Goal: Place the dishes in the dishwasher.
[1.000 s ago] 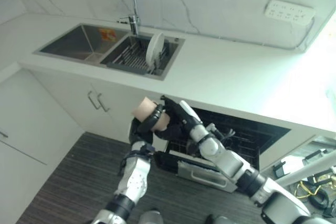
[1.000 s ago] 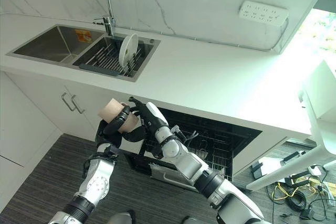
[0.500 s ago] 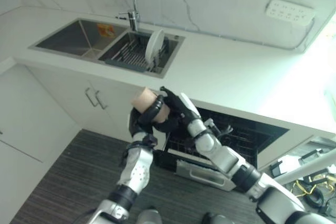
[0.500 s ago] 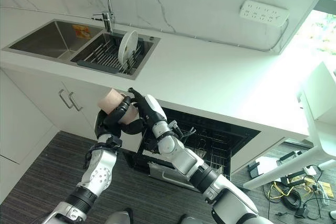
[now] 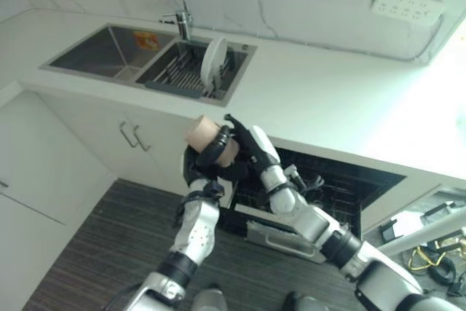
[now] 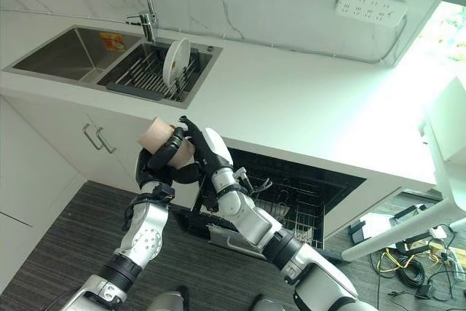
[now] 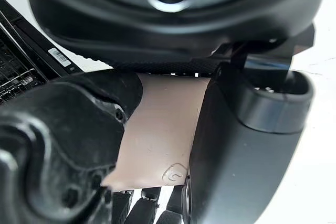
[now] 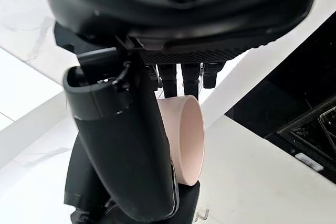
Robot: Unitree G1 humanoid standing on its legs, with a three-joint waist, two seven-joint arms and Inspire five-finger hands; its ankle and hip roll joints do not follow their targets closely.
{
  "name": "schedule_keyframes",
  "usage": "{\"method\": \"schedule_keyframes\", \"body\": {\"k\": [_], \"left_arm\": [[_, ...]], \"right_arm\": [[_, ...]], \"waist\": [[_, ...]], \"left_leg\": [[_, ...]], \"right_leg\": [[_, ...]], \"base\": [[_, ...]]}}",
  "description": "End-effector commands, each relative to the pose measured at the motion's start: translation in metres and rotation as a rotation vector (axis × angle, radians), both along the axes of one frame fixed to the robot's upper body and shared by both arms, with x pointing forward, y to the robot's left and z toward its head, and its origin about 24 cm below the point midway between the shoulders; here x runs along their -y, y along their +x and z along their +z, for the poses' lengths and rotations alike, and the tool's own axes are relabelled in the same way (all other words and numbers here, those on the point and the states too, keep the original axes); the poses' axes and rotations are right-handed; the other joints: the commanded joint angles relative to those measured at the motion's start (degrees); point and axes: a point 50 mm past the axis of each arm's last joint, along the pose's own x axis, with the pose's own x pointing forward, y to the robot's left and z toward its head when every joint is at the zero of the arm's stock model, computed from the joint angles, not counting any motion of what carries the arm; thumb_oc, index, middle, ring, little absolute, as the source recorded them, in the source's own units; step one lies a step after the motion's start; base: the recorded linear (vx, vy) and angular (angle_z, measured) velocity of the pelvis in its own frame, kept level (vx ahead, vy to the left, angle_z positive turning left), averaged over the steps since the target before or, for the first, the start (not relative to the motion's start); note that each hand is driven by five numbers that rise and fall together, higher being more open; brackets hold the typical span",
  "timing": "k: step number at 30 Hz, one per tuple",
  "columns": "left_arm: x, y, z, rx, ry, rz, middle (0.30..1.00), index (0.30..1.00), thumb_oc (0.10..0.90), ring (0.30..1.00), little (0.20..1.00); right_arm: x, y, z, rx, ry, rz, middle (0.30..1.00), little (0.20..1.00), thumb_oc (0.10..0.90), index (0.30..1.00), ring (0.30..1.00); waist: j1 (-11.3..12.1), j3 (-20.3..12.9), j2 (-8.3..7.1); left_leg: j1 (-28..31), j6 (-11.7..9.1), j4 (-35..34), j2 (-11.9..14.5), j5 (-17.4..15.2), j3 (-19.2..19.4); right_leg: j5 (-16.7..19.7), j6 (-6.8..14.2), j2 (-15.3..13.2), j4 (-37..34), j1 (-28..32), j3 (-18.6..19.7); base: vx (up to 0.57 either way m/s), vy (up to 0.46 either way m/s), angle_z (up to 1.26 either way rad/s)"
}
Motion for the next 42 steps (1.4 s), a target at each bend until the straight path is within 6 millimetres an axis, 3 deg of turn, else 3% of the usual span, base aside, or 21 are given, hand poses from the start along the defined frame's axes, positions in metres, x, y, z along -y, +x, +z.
{"method": "schedule_keyframes", "body": {"k": [1,6,15,16,23,33,34,35,37,39,41,42], "left_arm": [[0.129,-0.027,0.080,0.407,-0.016,-0.528,0.300,0.300,0.400,0.300,0.300],[0.132,-0.031,0.081,0.435,0.015,-0.547,0.300,0.300,0.400,0.300,0.300],[0.135,-0.031,0.091,0.502,0.053,-0.581,0.300,0.300,0.400,0.300,0.300],[0.135,-0.031,0.092,0.507,0.056,-0.585,0.300,0.300,0.400,0.300,0.300],[0.138,-0.033,0.091,0.525,0.106,-0.642,0.300,0.300,0.400,0.300,0.300],[0.149,-0.039,0.095,0.572,0.088,-0.759,0.300,0.300,0.400,0.300,0.300],[0.150,-0.040,0.096,0.579,0.061,-0.791,0.328,0.328,0.419,0.328,0.328],[0.152,-0.042,0.096,0.580,0.038,-0.821,0.495,0.495,0.530,0.495,0.495],[0.155,-0.045,0.095,0.578,0.000,-0.879,0.900,0.900,0.800,0.900,0.900],[0.161,-0.051,0.093,0.595,-0.056,-0.978,0.900,0.900,0.800,0.900,0.900],[0.175,-0.059,0.085,0.486,-0.183,-1.092,0.900,0.900,0.800,0.900,0.900],[0.179,-0.061,0.078,0.465,-0.134,-1.131,0.900,0.900,0.800,0.900,0.900]], "right_arm": [[-0.054,-0.002,0.103,0.438,0.140,0.149,0.900,0.900,0.800,0.900,0.900],[-0.056,-0.002,0.093,0.434,0.079,0.168,0.900,0.900,0.800,0.900,0.900],[-0.065,-0.003,0.095,0.460,-0.037,0.258,0.900,0.900,0.800,0.900,0.900],[-0.067,-0.002,0.093,0.448,-0.068,0.279,0.300,0.300,0.400,0.300,0.300],[-0.070,-0.004,0.082,0.403,-0.067,0.308,0.300,0.300,0.400,0.300,0.300],[-0.075,-0.008,0.086,0.372,0.009,0.357,0.300,0.300,0.400,0.300,0.300],[-0.076,-0.009,0.086,0.363,0.015,0.361,0.300,0.300,0.400,0.300,0.300],[-0.075,-0.009,0.085,0.354,0.021,0.362,0.300,0.300,0.400,0.300,0.300],[-0.074,-0.008,0.083,0.340,0.025,0.356,0.300,0.300,0.400,0.300,0.300],[-0.073,-0.009,0.082,0.344,0.035,0.343,0.300,0.300,0.400,0.300,0.300],[-0.069,-0.004,0.088,0.331,0.123,0.297,0.300,0.300,0.400,0.300,0.300],[-0.067,-0.002,0.093,0.320,0.179,0.274,0.300,0.300,0.400,0.300,0.300]], "waist": [[0.62,-0.97,0.64],[0.79,-0.78,0.58],[1.26,-0.74,0.08],[1.35,-0.74,0.01],[1.80,-0.91,-0.50],[1.43,-0.69,-0.31],[1.36,-0.75,-0.24],[1.28,-0.80,-0.19],[1.19,-0.90,-0.16],[1.03,-0.90,-0.09],[0.69,-0.85,0.13],[0.55,-0.90,0.19]], "left_leg": [[2.11,1.34,1.44,0.10,-3.60,0.90],[2.08,1.38,1.44,0.20,-3.56,1.07],[1.94,1.41,1.44,0.15,-3.49,0.90],[1.94,1.39,1.44,0.17,-3.47,0.90],[2.02,1.49,1.44,0.17,-3.54,0.47],[1.72,1.56,1.44,-0.02,-3.50,0.47],[1.74,1.54,1.44,-0.01,-3.48,0.48],[1.78,1.54,1.44,-0.03,-3.50,0.50],[1.82,1.55,1.44,-0.06,-3.49,0.48],[1.84,1.57,1.44,-0.07,-3.46,0.50],[1.93,1.54,1.44,-0.01,-3.47,0.74],[2.07,1.52,1.44,-0.03,-3.52,0.86]], "right_leg": [[-0.96,3.56,-0.64,-5.13,5.97,3.30],[-0.88,3.54,-0.65,-5.13,5.95,3.10],[-0.80,3.55,-0.55,-5.13,6.01,2.77],[-0.82,3.55,-0.59,-5.13,6.07,2.72],[-0.79,3.64,-0.53,-5.13,6.33,2.61],[-0.66,3.65,-0.56,-5.13,5.95,3.03],[-0.67,3.63,-0.57,-5.13,5.96,3.07],[-0.67,3.62,-0.58,-5.13,5.98,3.11],[-0.64,3.63,-0.65,-5.13,5.99,3.12],[-0.55,3.72,-0.79,-5.13,5.98,3.09],[-0.43,3.79,-0.84,-5.13,6.02,3.04],[-0.40,3.83,-0.91,-5.13,6.08,2.98]], "base": [[0.00,0.000,0.00],[0.00,0.000,0.00],[0.00,0.000,0.00],[0.00,0.000,0.00],[0.04,-0.021,0.05],[0.00,-0.003,0.01],[0.00,0.000,0.00],[0.00,0.000,0.00],[0.00,0.000,0.00],[0.00,0.000,0.00],[0.00,0.017,0.01],[0.01,0.037,0.02]]}}
